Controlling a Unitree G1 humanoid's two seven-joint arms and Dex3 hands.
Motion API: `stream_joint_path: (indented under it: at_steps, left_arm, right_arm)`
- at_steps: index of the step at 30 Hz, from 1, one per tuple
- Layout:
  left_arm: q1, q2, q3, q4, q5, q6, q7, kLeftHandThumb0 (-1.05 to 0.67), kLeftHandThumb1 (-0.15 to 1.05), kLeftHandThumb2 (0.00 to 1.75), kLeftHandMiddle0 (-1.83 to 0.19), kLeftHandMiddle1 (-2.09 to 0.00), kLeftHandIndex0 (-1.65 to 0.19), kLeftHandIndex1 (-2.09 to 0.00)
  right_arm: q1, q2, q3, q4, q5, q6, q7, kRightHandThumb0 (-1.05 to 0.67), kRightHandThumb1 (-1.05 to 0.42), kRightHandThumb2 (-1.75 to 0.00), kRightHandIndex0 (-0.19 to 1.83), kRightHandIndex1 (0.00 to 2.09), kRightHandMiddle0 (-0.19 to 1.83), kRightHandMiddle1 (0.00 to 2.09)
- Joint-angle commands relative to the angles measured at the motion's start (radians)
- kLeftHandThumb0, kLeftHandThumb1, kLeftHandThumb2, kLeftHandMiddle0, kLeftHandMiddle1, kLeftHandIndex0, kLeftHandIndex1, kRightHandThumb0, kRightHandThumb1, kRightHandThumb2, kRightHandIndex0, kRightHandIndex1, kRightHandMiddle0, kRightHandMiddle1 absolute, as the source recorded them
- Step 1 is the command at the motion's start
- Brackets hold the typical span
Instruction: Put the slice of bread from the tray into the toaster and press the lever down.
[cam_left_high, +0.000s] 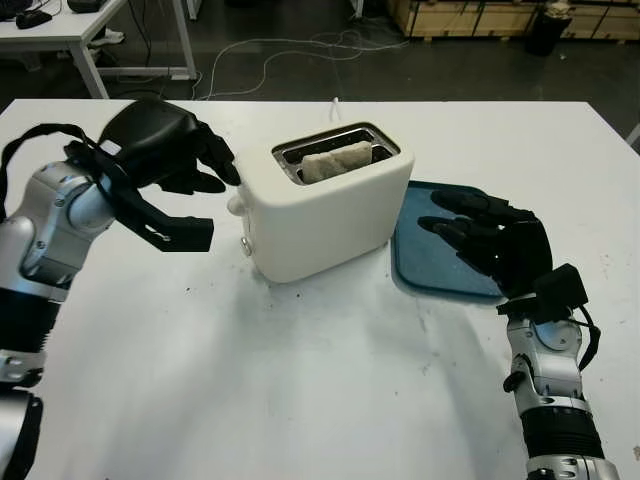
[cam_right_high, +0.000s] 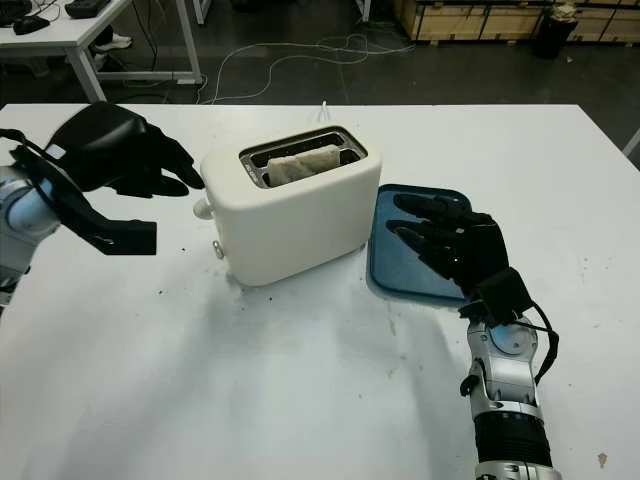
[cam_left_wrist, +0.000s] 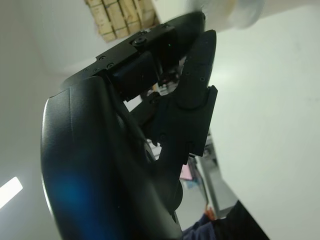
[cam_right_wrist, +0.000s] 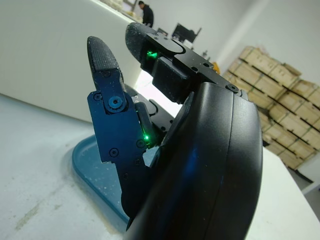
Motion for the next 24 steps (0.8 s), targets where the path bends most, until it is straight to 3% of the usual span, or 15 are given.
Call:
stream_joint_path:
  at_steps: [1, 7, 16, 21, 24]
  left_arm:
    - [0.001, -0.016, -0.007, 0.007, -0.021, -0.028, 0.011, -0.40, 0.89, 0.00, -1.06, -1.05, -1.36, -0.06]
    - [0.008, -0.015, -0.008, 0.009, -0.009, -0.027, 0.005, -0.41, 0.90, 0.00, -0.99, -1.21, -1.34, -0.05]
    - [0.017, -0.018, -0.012, 0.012, -0.016, -0.011, -0.017, -0.39, 0.91, 0.01, -0.95, -1.20, -1.30, -0.02]
    - [0.022, -0.036, -0.021, 0.030, -0.017, -0.012, -0.014, -0.38, 0.91, 0.00, -0.87, -1.41, -1.34, -0.05]
    - [0.029, -0.056, -0.031, 0.044, -0.007, -0.010, -0.004, -0.38, 0.91, 0.00, -0.88, -1.41, -1.34, -0.06]
  right_arm:
    - [0.005, -0.001, -0.001, -0.004, 0.005, 0.004, 0.001, -0.47, -0.84, 0.00, 1.12, 0.01, 1.03, 0.00]
    - [0.005, 0.001, -0.001, 0.002, 0.002, -0.001, -0.002, -0.47, -0.84, 0.00, 1.13, 0.01, 1.03, 0.00]
    - [0.010, 0.000, 0.001, -0.011, 0.004, 0.009, -0.004, -0.47, -0.84, 0.00, 1.12, 0.00, 1.03, 0.00]
    - [0.012, 0.000, 0.002, -0.015, 0.006, 0.017, -0.005, -0.48, -0.84, 0.00, 1.12, 0.00, 1.02, 0.00]
    - [0.011, 0.000, 0.001, -0.005, 0.001, 0.003, -0.004, -0.47, -0.85, 0.00, 1.11, 0.00, 1.02, 0.00]
